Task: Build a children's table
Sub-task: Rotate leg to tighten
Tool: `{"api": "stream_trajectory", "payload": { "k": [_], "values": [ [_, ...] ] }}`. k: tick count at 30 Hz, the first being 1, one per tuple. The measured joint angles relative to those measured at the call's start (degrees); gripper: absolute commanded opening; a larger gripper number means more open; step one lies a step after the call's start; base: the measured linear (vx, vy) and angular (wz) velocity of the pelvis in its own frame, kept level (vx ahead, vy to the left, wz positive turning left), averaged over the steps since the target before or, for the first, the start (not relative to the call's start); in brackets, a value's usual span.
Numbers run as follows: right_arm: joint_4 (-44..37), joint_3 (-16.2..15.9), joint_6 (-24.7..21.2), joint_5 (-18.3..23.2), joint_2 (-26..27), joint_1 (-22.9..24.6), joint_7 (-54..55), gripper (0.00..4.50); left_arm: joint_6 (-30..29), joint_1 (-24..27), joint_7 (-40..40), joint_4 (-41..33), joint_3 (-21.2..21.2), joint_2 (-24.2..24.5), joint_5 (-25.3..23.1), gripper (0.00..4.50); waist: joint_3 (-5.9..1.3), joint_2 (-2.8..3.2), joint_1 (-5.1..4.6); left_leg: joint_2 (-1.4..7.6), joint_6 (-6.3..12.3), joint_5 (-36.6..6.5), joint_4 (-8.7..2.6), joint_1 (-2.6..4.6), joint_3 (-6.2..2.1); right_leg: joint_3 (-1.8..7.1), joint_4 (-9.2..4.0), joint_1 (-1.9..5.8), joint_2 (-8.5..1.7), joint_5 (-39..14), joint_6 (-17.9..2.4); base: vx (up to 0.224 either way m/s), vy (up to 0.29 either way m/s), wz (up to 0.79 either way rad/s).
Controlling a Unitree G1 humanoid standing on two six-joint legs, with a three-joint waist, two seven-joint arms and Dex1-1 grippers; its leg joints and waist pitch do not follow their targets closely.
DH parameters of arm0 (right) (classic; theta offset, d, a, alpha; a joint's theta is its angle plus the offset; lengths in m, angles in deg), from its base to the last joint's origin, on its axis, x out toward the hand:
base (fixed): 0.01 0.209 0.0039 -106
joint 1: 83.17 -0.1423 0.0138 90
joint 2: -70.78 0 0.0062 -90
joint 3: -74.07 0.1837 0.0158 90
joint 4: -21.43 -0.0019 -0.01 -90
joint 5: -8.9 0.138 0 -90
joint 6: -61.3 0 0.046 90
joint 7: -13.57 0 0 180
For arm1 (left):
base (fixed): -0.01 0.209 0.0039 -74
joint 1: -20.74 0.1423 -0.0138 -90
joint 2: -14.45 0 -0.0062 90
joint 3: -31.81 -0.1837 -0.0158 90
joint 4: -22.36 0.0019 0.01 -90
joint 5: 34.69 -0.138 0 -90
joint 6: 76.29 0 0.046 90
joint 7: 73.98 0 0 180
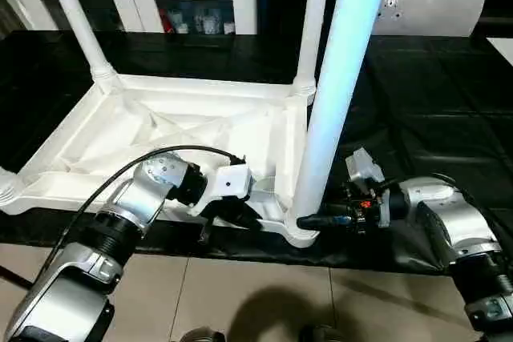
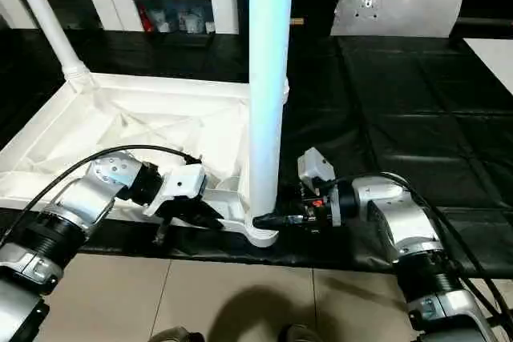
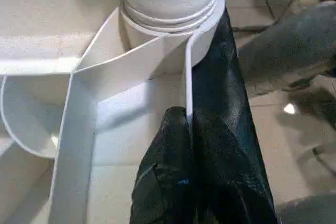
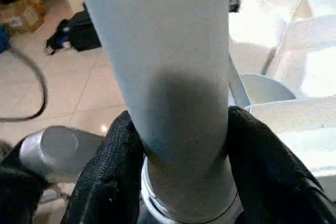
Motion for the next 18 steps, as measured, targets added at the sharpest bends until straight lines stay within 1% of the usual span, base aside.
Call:
{"api": "stream_trajectory", "payload": {
  "k": [2, 4, 6, 7, 9, 10, 13, 15, 16, 18],
  "values": [
    [-1.45, 0.69, -2.04, 0.00, 0.43, 0.74, 2.86, 1.96, -1.34, -0.21, -1.71, 0.26, 0.40, -0.59, -0.09, 0.00, 0.00, 0.00, -0.08, -0.01, 0.00, 0.01, 0.03, 0.10, 0.00, 0.01, -0.01, 0.10, 0.00, -0.06, 0.10, 0.000, 0.000, 0.00],
    [-1.90, 1.78, -3.39, -0.75, 1.92, 1.03, 7.75, 1.96, -2.82, -0.74, -4.69, 1.56, 1.18, -1.41, -0.67, 0.00, -0.03, -0.03, -0.36, -0.01, -0.04, 0.03, 0.08, 0.14, 0.00, 0.01, -0.01, 0.13, 0.00, -0.07, 0.11, 0.000, 0.000, 0.00],
    [-2.03, 2.89, -4.27, -2.16, 4.07, 1.04, 13.89, 1.96, -4.57, -1.37, -8.18, 2.98, 1.90, -2.63, -1.60, 0.00, -0.06, -0.04, -1.24, -0.03, -0.05, 0.04, 0.12, 0.15, -0.01, 0.00, -0.06, 0.13, 0.00, -0.07, 0.12, 0.000, 0.000, 0.00],
    [-1.39, 4.57, -4.52, -3.59, 7.19, 0.86, 20.04, 1.96, -6.20, -2.19, -11.78, 4.20, 2.76, -3.66, -2.53, 0.00, -0.09, -0.10, -2.23, -0.03, -0.07, 0.05, 0.18, 0.14, -0.05, -0.04, -0.08, 0.12, 0.01, -0.08, 0.14, 0.000, 0.000, 0.00],
    [-0.99, 6.22, -5.20, -4.63, 10.24, 0.54, 26.85, 1.96, -8.23, -2.71, -15.42, 5.13, 3.65, -5.30, -2.94, 0.00, -0.12, -0.02, -3.55, -0.06, -0.07, 0.05, 0.27, 0.10, -0.09, -0.11, -0.22, 0.12, -0.01, -0.09, 0.15, 0.000, 0.000, 0.00],
    [-0.78, 7.20, -5.58, -5.55, 11.83, 0.12, 31.30, 1.96, -9.69, -3.22, -18.33, 5.73, 4.09, -6.89, -3.20, 0.00, -0.12, -0.03, -4.21, -0.06, -0.07, 0.05, 0.39, 0.04, -0.16, -0.20, -0.31, 0.12, -0.01, -0.10, 0.16, 0.000, 0.000, 0.00],
    [0.16, 8.43, -6.70, -7.74, 14.85, -1.79, 40.22, 1.96, -12.55, -4.18, -24.33, 6.83, 5.04, -10.08, -3.52, 0.00, -0.21, 0.16, -5.92, 0.00, -0.05, 0.04, 0.41, -0.22, -0.42, -0.66, -0.96, 0.26, -0.04, -0.10, 0.16, 0.000, 0.000, 0.00],
    [2.25, 9.88, -6.86, -9.04, 18.76, -3.70, 48.45, 1.96, -13.64, -4.97, -29.65, 8.79, 6.46, -12.56, -3.62, 0.00, -0.25, 0.22, -6.81, 0.00, -0.04, 0.04, 0.43, -0.29, -0.47, -0.73, -1.04, 0.30, -0.06, -0.09, 0.15, 0.000, 0.000, 0.00],
    [3.43, 10.42, -6.87, -9.96, 20.41, -5.00, 52.78, 1.96, -14.18, -5.76, -32.50, 9.79, 6.77, -13.75, -4.00, 0.00, -0.27, 0.24, -7.13, -0.03, -0.03, 0.03, 0.43, -0.36, -0.48, -0.78, -1.05, 0.27, -0.11, -0.09, 0.15, 0.000, 0.000, 0.00],
    [5.17, 11.06, -6.52, -10.78, 22.36, -6.55, 57.31, 1.96, -14.74, -6.39, -35.40, 10.72, 7.29, -15.03, -4.19, 0.00, -0.27, 0.24, -7.56, -0.03, -0.02, 0.02, 0.43, -0.42, -0.54, -0.83, -1.05, 0.28, -0.11, -0.08, 0.14, 0.000, 0.000, 0.00]
  ]
}}
